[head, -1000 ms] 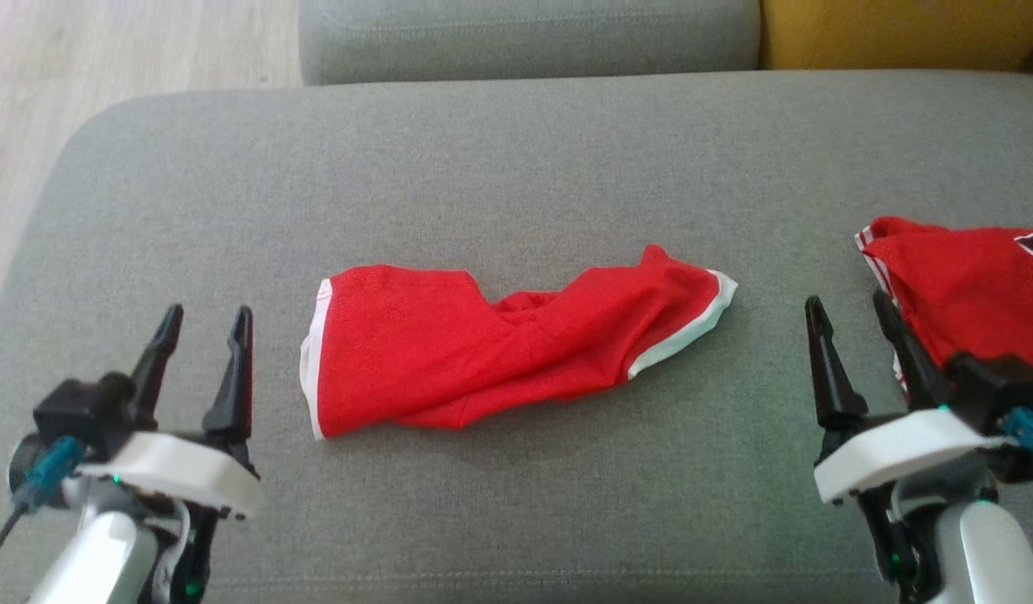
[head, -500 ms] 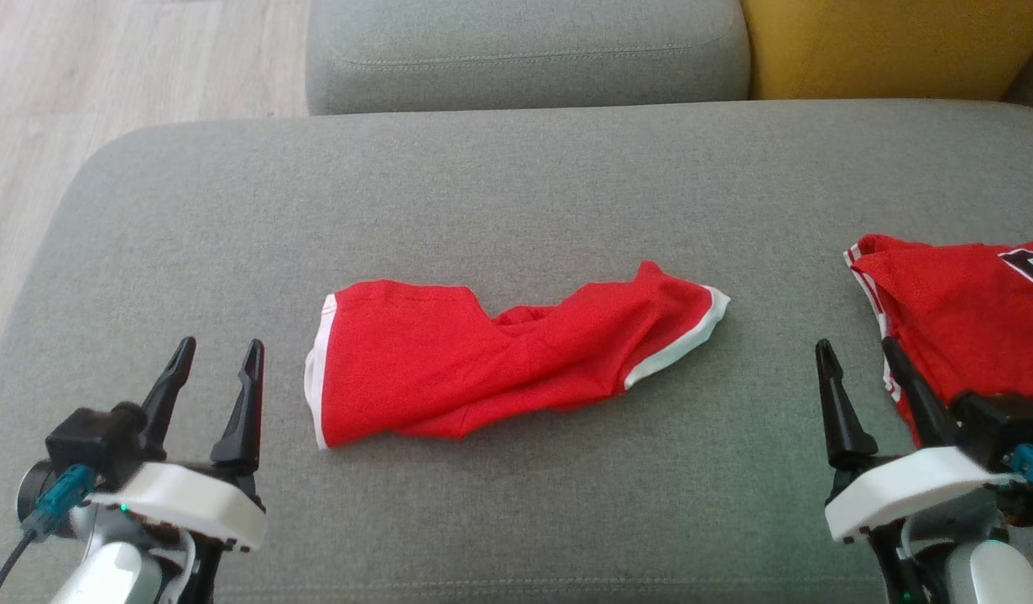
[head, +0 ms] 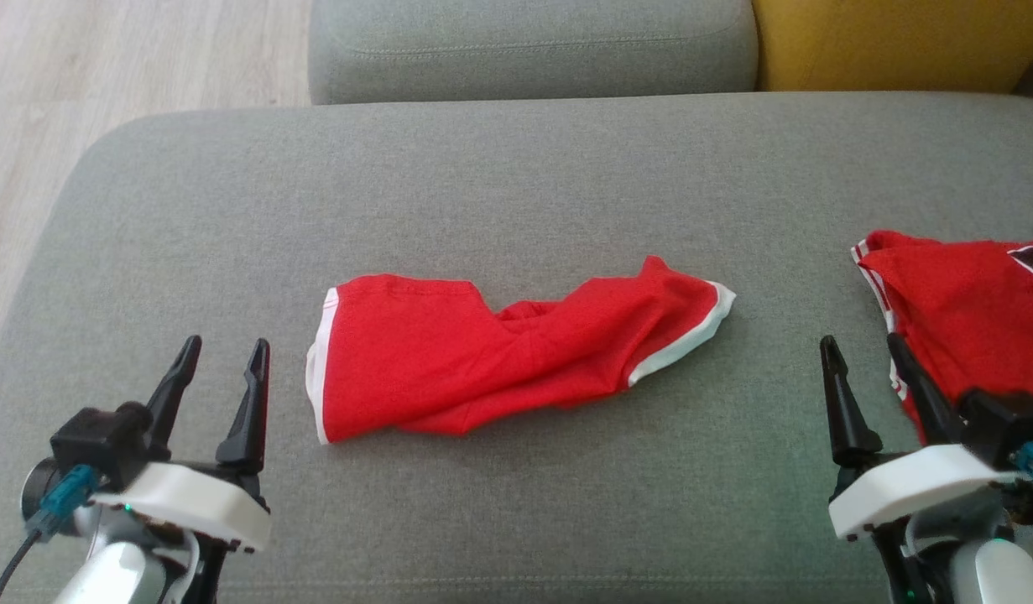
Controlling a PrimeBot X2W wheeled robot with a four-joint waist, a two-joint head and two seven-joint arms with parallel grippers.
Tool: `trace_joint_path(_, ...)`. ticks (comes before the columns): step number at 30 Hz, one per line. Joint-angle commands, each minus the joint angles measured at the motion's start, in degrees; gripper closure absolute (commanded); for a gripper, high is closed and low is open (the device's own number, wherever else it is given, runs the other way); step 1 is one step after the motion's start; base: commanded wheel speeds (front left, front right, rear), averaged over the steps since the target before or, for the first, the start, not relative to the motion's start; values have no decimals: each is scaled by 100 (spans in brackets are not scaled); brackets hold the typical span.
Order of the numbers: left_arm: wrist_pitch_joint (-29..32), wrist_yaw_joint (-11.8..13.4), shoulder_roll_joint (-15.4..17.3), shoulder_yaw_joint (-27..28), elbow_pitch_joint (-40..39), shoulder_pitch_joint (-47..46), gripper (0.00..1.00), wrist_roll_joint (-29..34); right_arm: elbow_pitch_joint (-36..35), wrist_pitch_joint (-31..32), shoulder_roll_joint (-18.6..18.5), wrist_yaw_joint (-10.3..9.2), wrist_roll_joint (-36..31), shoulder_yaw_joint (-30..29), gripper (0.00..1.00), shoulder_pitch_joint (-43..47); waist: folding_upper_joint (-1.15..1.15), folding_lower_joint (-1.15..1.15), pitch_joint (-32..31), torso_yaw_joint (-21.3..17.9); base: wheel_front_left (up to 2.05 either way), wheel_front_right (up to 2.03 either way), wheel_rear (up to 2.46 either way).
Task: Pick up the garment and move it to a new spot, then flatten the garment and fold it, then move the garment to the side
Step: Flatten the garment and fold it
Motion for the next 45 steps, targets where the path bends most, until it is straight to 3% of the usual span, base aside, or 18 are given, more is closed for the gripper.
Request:
trace_joint_path(1, -6, 43, 205, 245, -171, -350, 0, 10, -235, -3, -29, -4, -2, 108, 0, -185, 0, 0, 6, 3, 0, 0, 0)
trace_joint_path(27, -29, 105, 208, 217, -240, -513, 0, 29, -107, -8, -29, -4, -6, 294, 0, -597, 0, 0, 260, 101, 0, 0, 0)
trace_joint_path(35, -64, -23, 119, 177, -219, -920, 0, 105, 578, 314, -94, -4, 51, 1517, 0, -1915, 0, 0, 671, 394, 0, 0, 0)
trace_joint_path(45, -118, -303, -242, 41, 27, -1554, 0, 269, 2792, 970, -177, -4, 618, 3216, 0, -4054, 0, 0, 1266, 931, 0, 0, 0)
